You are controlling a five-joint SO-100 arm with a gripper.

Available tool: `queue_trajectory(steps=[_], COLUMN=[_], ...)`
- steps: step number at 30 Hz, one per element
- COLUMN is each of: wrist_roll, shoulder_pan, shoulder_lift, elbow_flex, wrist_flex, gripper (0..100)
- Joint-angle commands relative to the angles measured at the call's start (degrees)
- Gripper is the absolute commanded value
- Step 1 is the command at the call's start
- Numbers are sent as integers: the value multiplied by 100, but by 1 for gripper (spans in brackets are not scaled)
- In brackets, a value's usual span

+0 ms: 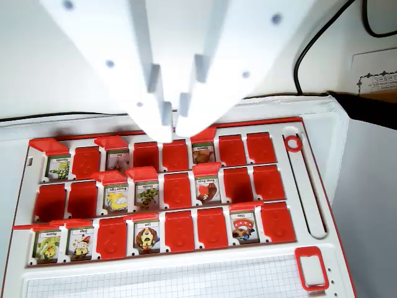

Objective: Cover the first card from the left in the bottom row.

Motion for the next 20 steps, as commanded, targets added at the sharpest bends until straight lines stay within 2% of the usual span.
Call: queue_trajectory(steps=[1, 20], wrist_roll=[53, 35], shoulder_pan=[9, 123], shoulder_lift=[308, 448], elbow_flex=[-642, -545], wrist_flex=[-9, 105], gripper=[0, 0])
